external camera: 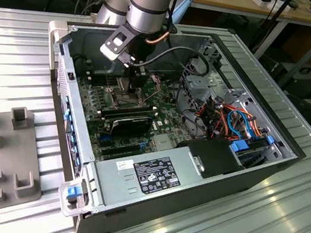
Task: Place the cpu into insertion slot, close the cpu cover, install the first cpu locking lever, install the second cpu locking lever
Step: 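Place the cpu into insertion slot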
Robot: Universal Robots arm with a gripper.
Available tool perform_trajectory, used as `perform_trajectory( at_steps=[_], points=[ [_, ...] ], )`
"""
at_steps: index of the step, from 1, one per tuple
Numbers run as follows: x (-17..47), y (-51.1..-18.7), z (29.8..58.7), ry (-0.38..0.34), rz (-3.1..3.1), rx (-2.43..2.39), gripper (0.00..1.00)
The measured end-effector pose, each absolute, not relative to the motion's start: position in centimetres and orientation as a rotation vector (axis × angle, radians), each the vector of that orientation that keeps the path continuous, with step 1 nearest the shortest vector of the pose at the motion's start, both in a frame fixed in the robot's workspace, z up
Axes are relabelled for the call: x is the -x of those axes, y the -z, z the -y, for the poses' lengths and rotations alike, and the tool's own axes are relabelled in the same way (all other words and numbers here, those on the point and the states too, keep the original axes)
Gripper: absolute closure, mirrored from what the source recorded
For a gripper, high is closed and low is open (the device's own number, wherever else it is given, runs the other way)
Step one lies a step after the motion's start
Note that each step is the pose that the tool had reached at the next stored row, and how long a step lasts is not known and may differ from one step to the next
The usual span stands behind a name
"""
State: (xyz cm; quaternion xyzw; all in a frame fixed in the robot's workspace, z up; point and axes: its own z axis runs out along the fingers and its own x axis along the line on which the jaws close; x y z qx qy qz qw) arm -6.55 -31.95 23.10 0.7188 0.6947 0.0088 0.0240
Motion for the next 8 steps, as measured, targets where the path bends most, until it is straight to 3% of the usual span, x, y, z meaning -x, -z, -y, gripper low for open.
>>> perform_trajectory(
  at_steps=[8],
  points=[
    [6.57,-23.03,31.95,-0.027,-2.150,-2.224,0.45]
  ],
)
